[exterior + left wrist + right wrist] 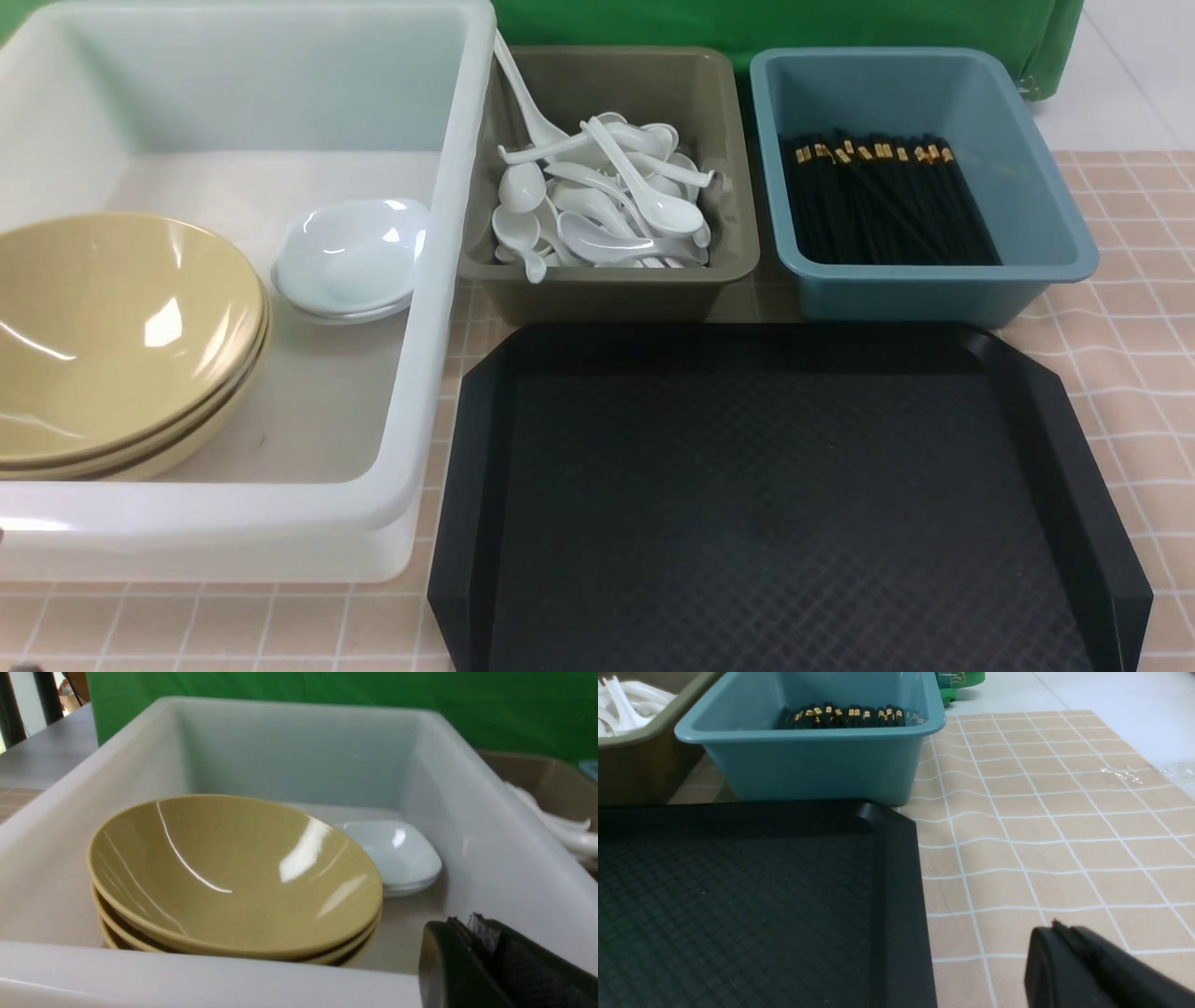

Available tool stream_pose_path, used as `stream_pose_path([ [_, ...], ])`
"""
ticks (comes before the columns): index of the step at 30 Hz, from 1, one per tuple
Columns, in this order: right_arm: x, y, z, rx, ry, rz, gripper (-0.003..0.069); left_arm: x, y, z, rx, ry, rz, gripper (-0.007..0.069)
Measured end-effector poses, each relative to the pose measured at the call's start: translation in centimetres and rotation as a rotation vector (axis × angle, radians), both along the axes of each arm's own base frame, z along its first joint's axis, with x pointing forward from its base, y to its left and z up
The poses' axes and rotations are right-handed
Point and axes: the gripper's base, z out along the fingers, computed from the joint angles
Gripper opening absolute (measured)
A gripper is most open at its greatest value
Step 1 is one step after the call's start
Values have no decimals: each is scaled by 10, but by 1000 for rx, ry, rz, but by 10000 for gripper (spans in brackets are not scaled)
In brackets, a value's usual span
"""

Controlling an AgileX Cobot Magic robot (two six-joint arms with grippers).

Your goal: On brown table put chopsticks spoon bowls plates into blue grey white boxes.

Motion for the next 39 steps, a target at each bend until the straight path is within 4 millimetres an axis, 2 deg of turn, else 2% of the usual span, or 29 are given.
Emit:
stream_pose_path([
  [4,0,0,0,0,0,0,55,8,8,-25,-93,-122,74,5],
  [7,0,0,0,-1,0,0,56,10,10,-37,-53,-147,96,5],
  [11,0,0,0,-1,1,0,61,11,10,-47,8,-106,94,5],
  [16,0,0,0,-1,1,0,69,11,5,-57,47,6,7,5],
  [22,0,0,0,-1,2,-1,74,9,1,-69,41,146,-63,5],
  [39,0,0,0,-1,2,-1,90,9,1,-70,61,151,-68,5],
])
